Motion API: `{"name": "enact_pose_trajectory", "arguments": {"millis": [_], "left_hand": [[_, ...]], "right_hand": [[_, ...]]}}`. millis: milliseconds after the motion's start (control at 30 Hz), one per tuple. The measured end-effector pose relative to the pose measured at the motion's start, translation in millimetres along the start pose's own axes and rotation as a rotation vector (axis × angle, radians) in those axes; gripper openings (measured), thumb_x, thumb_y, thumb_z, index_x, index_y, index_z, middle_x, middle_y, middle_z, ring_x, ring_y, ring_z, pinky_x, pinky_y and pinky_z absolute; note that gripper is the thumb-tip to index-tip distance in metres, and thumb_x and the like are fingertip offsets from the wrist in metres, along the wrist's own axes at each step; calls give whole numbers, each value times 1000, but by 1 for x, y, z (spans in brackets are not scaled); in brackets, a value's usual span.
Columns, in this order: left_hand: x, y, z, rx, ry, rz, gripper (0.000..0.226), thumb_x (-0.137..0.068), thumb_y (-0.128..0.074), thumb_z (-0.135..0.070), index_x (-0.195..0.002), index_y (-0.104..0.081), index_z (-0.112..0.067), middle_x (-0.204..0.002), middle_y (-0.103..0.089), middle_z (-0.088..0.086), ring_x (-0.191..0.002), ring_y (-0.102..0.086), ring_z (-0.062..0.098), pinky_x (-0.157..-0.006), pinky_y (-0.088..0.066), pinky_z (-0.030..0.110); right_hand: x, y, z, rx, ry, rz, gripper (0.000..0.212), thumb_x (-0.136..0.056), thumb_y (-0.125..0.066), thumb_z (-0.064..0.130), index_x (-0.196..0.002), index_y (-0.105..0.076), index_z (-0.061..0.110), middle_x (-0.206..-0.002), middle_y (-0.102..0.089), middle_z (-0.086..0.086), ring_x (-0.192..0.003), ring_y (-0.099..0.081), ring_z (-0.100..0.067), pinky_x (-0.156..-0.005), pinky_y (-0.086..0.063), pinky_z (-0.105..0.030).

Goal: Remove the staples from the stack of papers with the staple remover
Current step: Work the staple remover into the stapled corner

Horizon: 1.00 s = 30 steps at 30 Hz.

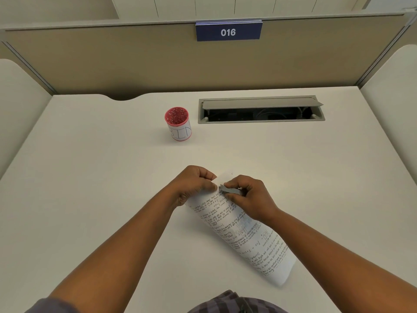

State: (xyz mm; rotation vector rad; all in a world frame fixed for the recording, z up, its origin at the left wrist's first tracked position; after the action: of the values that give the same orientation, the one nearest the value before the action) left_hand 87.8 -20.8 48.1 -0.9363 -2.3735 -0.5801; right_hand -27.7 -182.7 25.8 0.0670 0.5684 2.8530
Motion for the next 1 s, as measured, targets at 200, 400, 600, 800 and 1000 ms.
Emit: {"name": "enact_pose_trajectory", "arguments": {"millis": [200, 400, 600, 800, 1000], "left_hand": [[0, 1, 0, 4, 5, -6, 17, -74, -81, -5, -91, -81, -10, -95, -81, 14, -84, -74, 28, -86, -61, 45], [1, -2, -1, 1, 10, -23, 14, -75, -82, -3, -86, -80, -11, -91, -80, 14, -74, -70, 22, -76, -58, 35], [1, -3, -1, -11, 9, -39, 14, -75, -81, -2, -80, -78, -15, -79, -78, 5, -67, -69, 17, -67, -56, 27], [1, -4, -1, -41, 3, -76, 14, -74, -81, -2, -86, -79, -9, -83, -78, 7, -70, -68, 18, -69, -56, 29], [0, -7, 2, -47, 4, -96, 15, -74, -81, -3, -84, -78, -13, -81, -78, 4, -70, -69, 18, -70, -57, 30]], "right_hand": [[-2, 1, 4, -24, -4, 21, 13, -82, -83, 17, -93, -77, 20, -91, -75, 7, -80, -70, -16, -72, -59, -45], [-2, 1, 7, 18, 26, 30, 14, -82, -81, 12, -93, -77, 20, -91, -74, 7, -78, -69, -15, -69, -57, -45], [-2, 2, 11, 150, 132, 21, 20, -78, -82, 5, -95, -77, 14, -94, -74, 6, -84, -69, -7, -74, -53, -20], [-4, 0, 14, 242, 172, 20, 15, -81, -82, 14, -95, -76, 17, -93, -72, 6, -82, -68, -9, -72, -58, -33], [-5, -1, 18, 247, 54, 32, 9, -83, -81, 16, -92, -78, 17, -92, -74, 3, -85, -68, -15, -76, -56, -41]]}}
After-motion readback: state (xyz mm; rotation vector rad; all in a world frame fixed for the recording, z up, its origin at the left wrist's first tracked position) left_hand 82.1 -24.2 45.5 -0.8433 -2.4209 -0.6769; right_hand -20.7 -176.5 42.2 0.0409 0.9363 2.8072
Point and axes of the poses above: each hand's wrist, its own x-axis away from the middle knuckle, its own y-axis out of the back of the hand, z = x × y, the point moved 4 cm from there along -x, towards the middle knuckle
